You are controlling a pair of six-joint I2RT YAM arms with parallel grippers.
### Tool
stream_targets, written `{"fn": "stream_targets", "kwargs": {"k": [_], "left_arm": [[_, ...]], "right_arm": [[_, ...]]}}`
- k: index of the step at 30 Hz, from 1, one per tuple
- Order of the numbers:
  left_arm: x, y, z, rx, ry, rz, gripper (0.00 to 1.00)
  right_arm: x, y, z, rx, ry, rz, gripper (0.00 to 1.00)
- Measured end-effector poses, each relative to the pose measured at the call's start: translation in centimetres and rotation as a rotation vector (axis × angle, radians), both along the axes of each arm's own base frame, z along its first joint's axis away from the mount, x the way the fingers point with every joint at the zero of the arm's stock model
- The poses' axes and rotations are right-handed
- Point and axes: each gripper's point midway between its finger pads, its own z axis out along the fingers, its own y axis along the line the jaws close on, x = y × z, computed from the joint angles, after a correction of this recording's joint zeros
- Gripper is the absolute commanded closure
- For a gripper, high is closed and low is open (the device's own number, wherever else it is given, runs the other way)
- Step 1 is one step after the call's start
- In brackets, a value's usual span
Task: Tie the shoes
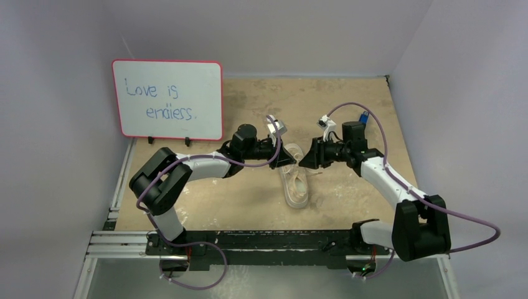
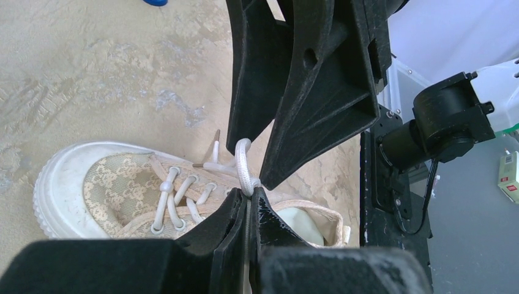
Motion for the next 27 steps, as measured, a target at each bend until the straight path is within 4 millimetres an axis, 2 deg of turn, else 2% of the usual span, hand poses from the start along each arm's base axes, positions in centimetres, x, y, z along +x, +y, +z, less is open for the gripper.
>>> {"fn": "stream_targets", "kwargs": {"k": [4,9,27], "left_arm": [[0.0,0.0,0.0,0.001,0.001,0.000,1.00],[0.0,0.0,-0.2,0.003,0.003,0.000,1.00],[0.1,-0.1,-0.1,0.002,0.003,0.000,1.00]], "right_arm": [[-0.2,-0.6,-0.3,-0.035,0.015,-0.037,0.51],[-0.2,-0.5,0.5,-0.024,-0.012,-0.043,0.51],[-0.6,1.3,-0.3,0.024,0.012,0.006,0.66]]}}
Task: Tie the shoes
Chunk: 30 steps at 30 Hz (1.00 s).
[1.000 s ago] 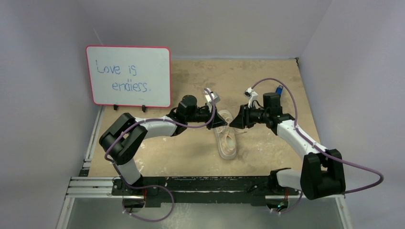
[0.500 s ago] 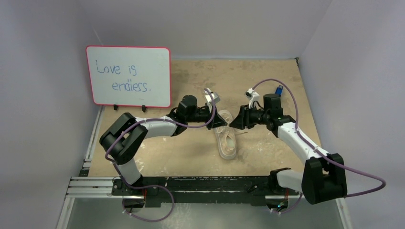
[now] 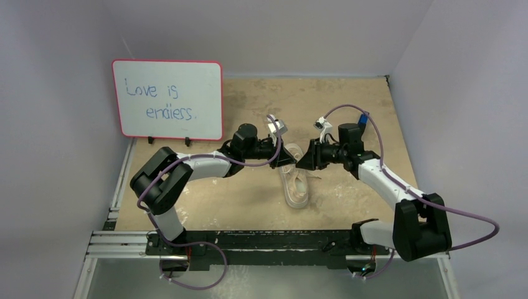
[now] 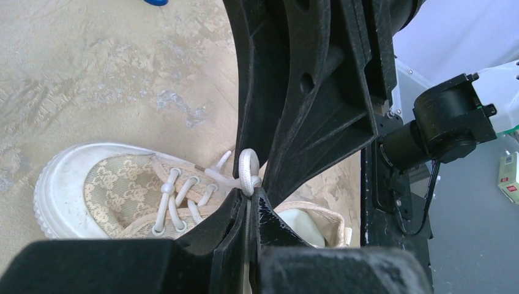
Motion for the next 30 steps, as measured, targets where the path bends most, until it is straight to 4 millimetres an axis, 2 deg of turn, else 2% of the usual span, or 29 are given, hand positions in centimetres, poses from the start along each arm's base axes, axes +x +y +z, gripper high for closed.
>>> {"fn": "stream_targets", "kwargs": {"k": [10,14,19,25,26,30], "left_arm": [[0.1,0.1,0.0,0.003,0.004,0.000,1.00],[0.0,0.1,0.0,0.004,0.006,-0.003,1.00],[0.0,0.3,-0.7,0.037,0.005,-0.010,1.00],[0.4,1.4,-3.0,0.183,-0.044,-0.021,1.00],[0.5,1.5,-3.3,0.205,-0.054,-0.022,0.99],[1.0,1.8,-3.1,0.254,-0.111,-0.008,0.72]], "right_arm": [[-0.2,0.4,-0.5,0.007,0.000,0.009,0.84],[-0.1,0.5,-0.8,0.010,0.001,0.012,1.00],[-0.1,0.6,-1.3,0.009,0.016,0.032,1.00],[-0.5,0.4,-0.9,-0.005,0.047,0.101,1.00],[-0.6,0.5,-0.6,0.001,0.049,0.113,1.00],[-1.2,0.7,0.1,0.027,0.065,0.156,1.00]]}}
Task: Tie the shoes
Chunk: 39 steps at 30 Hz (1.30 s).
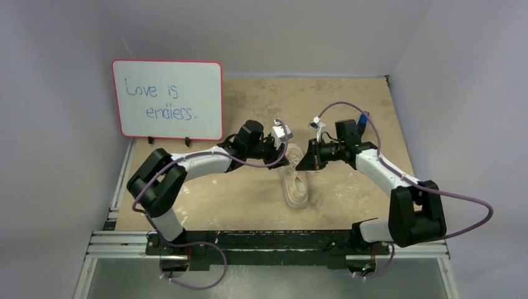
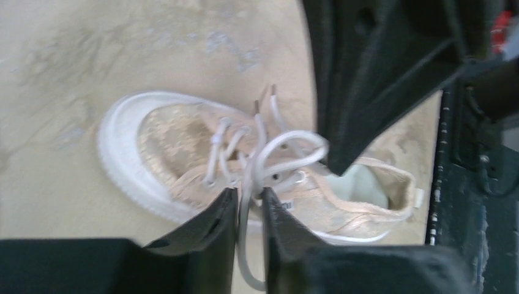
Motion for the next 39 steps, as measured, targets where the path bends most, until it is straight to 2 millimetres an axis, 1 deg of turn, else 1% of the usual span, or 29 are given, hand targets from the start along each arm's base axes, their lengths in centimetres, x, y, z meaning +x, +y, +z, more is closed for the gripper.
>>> {"fn": "stream_targets", "kwargs": {"k": [1,2,5,7,9,12,14,15,17,19,23,30,35,37,39], "left_arm": [[0.3,0.2,0.1,0.013,-0.013,0.018,0.60],[0.6,0.6,0.0,0.031,-0.022,0.045,0.54],[1.5,1.7,0.4,0.062,-0.052,0.124,0.43],[1.5,2.9,0.8,0.070,-0.066,0.180,0.42],[1.1,4.0,1.4,0.055,-0.070,0.230,0.44],[-0.1,5.1,2.9,-0.025,-0.072,0.304,0.51],[-1.4,4.7,3.9,-0.091,-0.072,0.311,0.61],[-2.1,4.0,4.3,-0.128,-0.067,0.302,0.64],[-3.3,2.5,4.8,-0.191,-0.050,0.277,0.64],[-3.8,1.5,4.6,-0.228,-0.032,0.262,0.63],[-3.2,0.5,3.8,-0.270,-0.019,0.266,0.57],[-3.0,-1.0,1.4,-0.248,0.001,0.219,0.60],[-3.1,-2.0,1.4,-0.263,0.007,0.178,0.60],[-3.1,-2.2,1.5,-0.268,0.007,0.168,0.64],[-3.1,-2.5,1.4,-0.272,0.007,0.159,0.71]], "right_arm": [[-0.2,0.0,0.0,0.008,0.016,0.007,1.00],[-0.5,0.0,0.0,0.017,0.034,0.013,1.00],[-0.6,0.0,-0.2,0.034,0.082,0.016,1.00],[-0.7,-0.1,-0.3,0.051,0.120,0.013,1.00],[-0.5,-0.1,-0.2,0.064,0.147,0.004,1.00],[-0.4,0.0,0.2,0.077,0.163,-0.004,1.00],[-0.3,0.0,0.4,0.083,0.169,-0.009,1.00],[-0.3,0.0,0.4,0.086,0.173,-0.010,1.00],[-0.3,0.1,0.5,0.093,0.181,-0.011,1.00],[-0.4,0.1,0.7,0.102,0.186,-0.009,1.00],[-0.4,0.2,0.8,0.107,0.196,-0.011,1.00],[-0.2,0.3,0.9,0.117,0.211,-0.008,1.00],[-0.1,0.4,1.1,0.123,0.210,-0.003,1.00],[-0.1,0.3,1.1,0.125,0.210,-0.003,1.00],[-0.1,0.4,1.1,0.125,0.210,-0.002,1.00]]}}
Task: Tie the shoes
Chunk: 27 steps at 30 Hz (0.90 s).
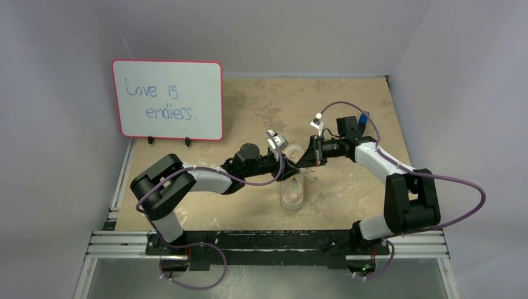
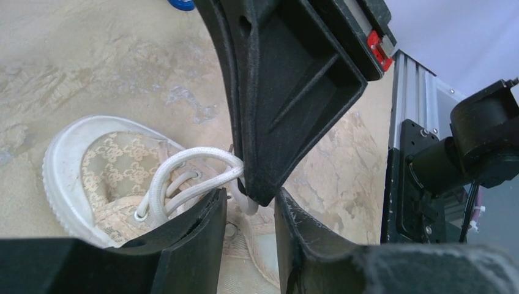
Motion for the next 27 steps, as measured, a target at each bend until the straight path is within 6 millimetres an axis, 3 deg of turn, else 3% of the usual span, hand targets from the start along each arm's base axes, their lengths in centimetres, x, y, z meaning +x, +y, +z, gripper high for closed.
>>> {"fn": "stream_targets", "kwargs": {"k": [6,11,18,23,27], "left_arm": [[0.0,-0.6,-0.2,0.000,0.003,-0.021,1.00],[-0.1,-0.6,-0.5,0.022,0.023,-0.027,1.00],[-0.8,0.0,0.6,0.055,0.094,-0.021,1.00],[-1.2,-0.7,2.4,0.039,0.187,-0.040,1.00],[-1.5,-1.1,3.9,-0.010,0.278,-0.062,1.00]], "right_arm": [[0.1,-0.1,0.0,-0.001,-0.005,-0.004,1.00],[0.4,-0.4,-0.3,-0.022,-0.008,-0.019,0.89],[1.5,-1.1,-0.1,-0.121,-0.059,-0.029,0.60],[2.4,-2.8,-0.3,-0.268,-0.044,-0.117,0.56],[1.4,-4.0,-0.1,-0.347,-0.004,-0.164,0.55]]}}
